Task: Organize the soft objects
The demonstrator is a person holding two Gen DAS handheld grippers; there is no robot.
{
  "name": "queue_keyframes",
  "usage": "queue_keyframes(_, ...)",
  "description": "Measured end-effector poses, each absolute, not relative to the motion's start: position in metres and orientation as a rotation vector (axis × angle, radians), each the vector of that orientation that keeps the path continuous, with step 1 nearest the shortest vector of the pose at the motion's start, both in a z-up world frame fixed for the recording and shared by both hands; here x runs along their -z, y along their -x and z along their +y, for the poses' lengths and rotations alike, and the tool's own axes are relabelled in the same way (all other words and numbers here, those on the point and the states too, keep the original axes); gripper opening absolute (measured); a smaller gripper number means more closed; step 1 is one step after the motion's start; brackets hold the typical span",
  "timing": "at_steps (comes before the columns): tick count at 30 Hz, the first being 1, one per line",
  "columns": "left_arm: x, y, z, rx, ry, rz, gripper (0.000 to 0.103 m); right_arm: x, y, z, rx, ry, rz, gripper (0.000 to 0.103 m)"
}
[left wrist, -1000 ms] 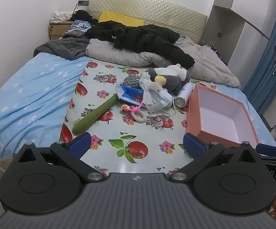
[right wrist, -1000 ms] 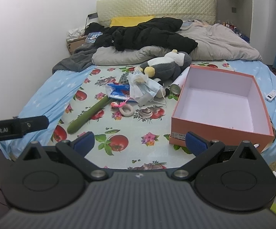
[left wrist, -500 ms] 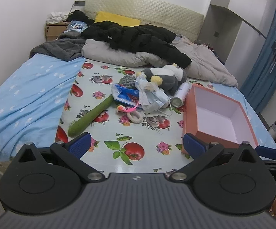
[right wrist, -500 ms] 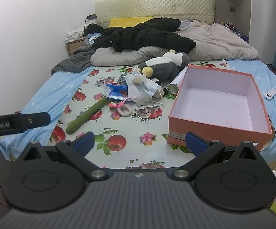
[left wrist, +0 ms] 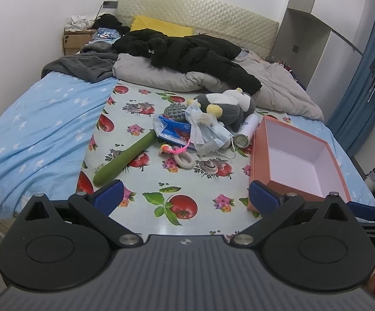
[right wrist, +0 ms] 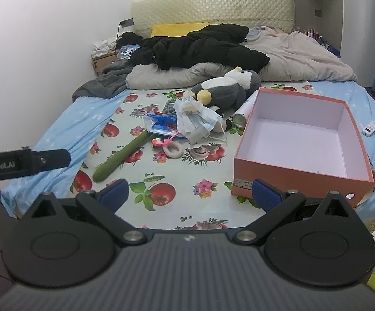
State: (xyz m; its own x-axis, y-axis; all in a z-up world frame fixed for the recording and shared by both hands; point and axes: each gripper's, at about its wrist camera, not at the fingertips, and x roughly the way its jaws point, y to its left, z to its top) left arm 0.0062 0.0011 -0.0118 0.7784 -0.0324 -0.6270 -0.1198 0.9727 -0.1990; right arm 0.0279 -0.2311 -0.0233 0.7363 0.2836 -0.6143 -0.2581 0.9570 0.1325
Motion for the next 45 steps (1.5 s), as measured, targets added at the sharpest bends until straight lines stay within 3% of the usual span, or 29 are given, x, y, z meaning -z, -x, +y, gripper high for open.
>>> queue_keyframes(27, 0.036, -0.042, 0.020, -0.062, 0.308, 0.760, 0.103, 0.044, -0.045, -0.226, -0.339, -0.088, 0.720, 0.103)
queue_keyframes(33, 0.056, -0.079, 0.035, -0.075, 0.327, 0.802, 0.103, 0.055, -0.072, -0.215, -0.363, -0.092, 0.757, 0.094)
queue_keyframes(37, 0.071, -0.108, 0.044, -0.081, 0.330, 0.829, 0.103, 0.066, -0.094, -0.203, -0.405, -0.085, 0.787, 0.078)
queue_keyframes(45, 0.096, -0.173, 0.053, -0.050, 0.345, 0.825, 0.098, 0.099, -0.145, -0.176, -0.434, -0.036, 0.854, 0.073)
